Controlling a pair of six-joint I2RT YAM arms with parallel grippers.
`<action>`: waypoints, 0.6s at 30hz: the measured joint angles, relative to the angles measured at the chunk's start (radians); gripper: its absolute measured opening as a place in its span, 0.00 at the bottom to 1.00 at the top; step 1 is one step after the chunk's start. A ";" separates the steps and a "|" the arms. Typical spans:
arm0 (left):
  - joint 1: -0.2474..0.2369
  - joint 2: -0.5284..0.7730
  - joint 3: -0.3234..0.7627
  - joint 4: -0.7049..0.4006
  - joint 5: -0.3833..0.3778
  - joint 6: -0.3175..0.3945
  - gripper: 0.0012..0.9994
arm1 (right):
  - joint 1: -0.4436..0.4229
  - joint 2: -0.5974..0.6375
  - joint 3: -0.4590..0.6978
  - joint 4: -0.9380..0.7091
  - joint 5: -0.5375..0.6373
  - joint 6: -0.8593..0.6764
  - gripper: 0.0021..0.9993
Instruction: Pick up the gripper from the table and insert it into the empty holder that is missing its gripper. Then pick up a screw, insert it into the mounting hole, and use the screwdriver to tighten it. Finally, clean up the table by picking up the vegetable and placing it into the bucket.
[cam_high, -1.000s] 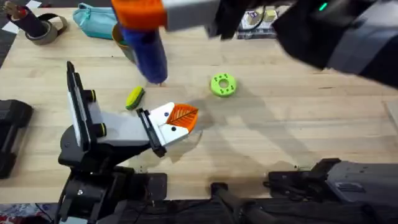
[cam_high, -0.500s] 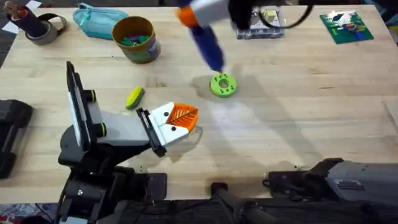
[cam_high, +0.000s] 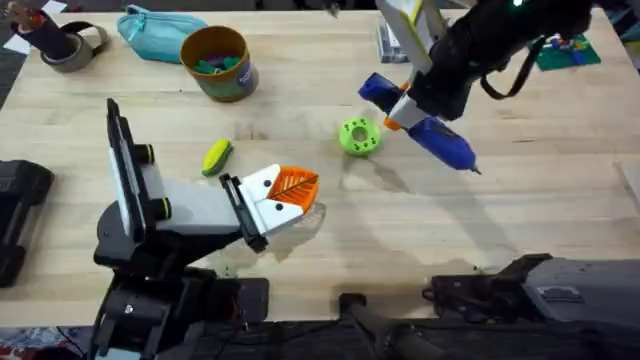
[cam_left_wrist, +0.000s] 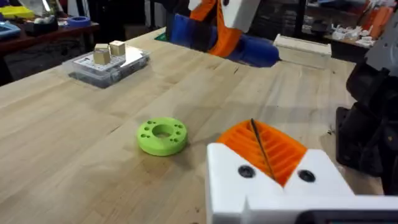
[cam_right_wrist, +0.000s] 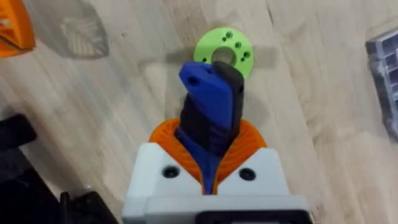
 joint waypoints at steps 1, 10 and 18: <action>0.000 0.000 0.000 0.000 0.000 0.000 0.01 | 0.000 0.000 0.000 0.007 0.000 -0.003 0.04; 0.000 0.000 0.000 0.000 0.000 0.000 0.01 | -0.032 0.047 0.001 0.019 0.130 -0.024 0.04; 0.000 0.000 0.000 0.000 0.000 0.000 0.01 | -0.205 0.216 -0.034 0.095 0.233 -0.093 0.04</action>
